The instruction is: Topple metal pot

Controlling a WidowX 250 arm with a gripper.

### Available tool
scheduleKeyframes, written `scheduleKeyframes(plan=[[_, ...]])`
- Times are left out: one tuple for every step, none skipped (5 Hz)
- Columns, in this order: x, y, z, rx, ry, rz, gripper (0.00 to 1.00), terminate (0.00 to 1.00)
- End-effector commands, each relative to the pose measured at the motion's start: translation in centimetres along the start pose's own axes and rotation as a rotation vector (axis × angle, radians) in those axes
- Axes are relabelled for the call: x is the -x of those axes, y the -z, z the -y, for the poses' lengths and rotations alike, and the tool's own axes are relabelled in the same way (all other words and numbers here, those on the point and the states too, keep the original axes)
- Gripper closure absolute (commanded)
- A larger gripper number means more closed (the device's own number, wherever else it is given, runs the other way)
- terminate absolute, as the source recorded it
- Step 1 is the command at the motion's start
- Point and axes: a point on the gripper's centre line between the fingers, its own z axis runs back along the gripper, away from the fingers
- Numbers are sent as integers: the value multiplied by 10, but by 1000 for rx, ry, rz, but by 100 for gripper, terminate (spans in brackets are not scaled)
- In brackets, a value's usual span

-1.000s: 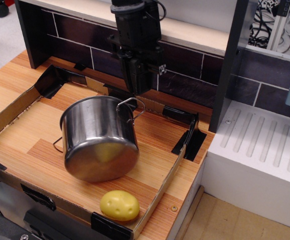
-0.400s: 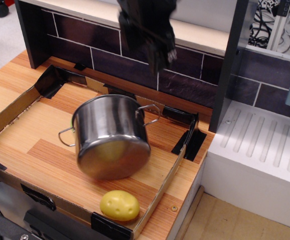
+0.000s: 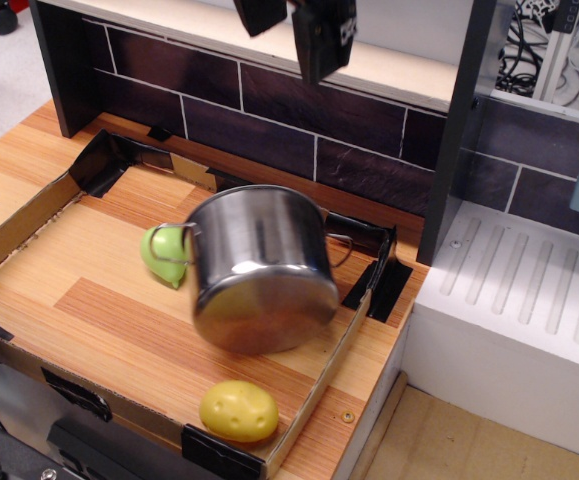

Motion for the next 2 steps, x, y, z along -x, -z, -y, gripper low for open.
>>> scheduleKeyframes(plan=[[1, -50, -9, 23, -53, 57, 0, 0], [1, -50, -9, 23, -53, 57, 0, 100]])
